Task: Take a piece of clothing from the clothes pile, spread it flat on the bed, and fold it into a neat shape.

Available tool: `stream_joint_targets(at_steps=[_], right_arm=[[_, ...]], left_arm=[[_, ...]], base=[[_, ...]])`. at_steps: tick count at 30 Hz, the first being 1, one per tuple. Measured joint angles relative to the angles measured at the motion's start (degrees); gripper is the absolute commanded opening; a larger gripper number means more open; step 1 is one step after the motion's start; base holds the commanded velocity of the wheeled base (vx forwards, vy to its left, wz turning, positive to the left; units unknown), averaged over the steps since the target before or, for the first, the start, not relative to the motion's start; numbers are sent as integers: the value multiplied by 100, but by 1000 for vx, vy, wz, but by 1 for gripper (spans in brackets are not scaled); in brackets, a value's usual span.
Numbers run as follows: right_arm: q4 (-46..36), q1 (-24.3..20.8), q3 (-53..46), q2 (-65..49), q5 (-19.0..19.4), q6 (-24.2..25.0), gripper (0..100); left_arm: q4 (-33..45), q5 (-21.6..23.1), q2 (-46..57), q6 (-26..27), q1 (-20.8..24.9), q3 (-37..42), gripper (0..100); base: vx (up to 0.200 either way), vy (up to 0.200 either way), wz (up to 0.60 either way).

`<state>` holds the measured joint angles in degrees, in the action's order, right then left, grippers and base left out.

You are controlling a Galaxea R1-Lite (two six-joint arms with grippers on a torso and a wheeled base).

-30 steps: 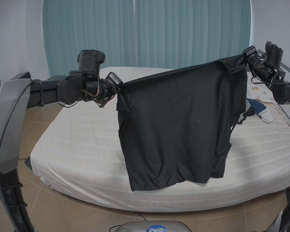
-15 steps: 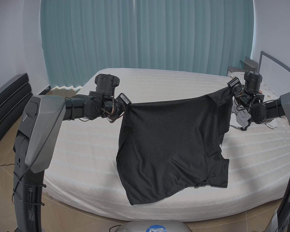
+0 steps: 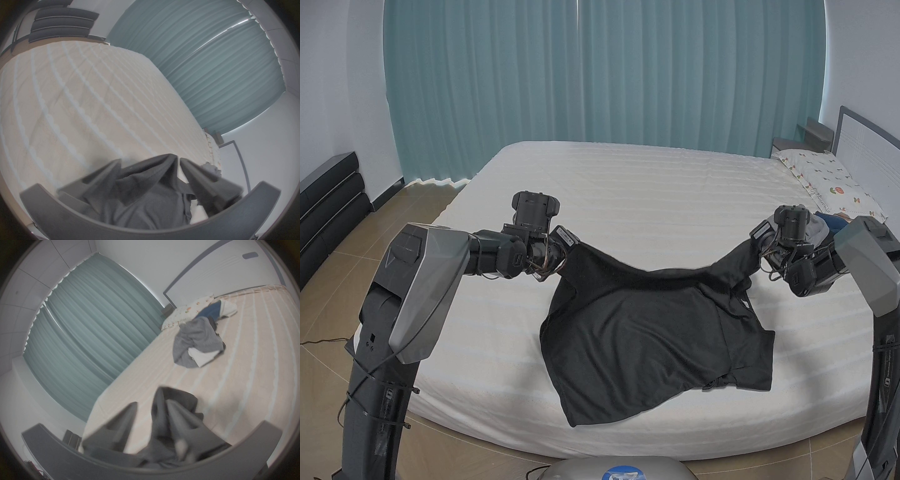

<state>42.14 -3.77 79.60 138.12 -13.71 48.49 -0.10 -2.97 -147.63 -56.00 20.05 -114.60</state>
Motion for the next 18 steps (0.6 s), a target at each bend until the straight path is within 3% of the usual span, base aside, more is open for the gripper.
stream_joint_targets(at_steps=[5, 9, 18], right_arm=[[-27, 118, -339, 232, 283, 2, 100], [-13, 229, -592, 254, 439, 13, 100], [20, 508, -1913, -273, 1396, 211, 100]], left_arm=[[138, -246, -278, -13, -154, 0, 100], [685, -249, -350, -29, -252, 9, 100], [1345, 360, 154, -51, -399, 642, 100]], base=[[0, 0, 0], [0, 0, 0], [0, 0, 0]])
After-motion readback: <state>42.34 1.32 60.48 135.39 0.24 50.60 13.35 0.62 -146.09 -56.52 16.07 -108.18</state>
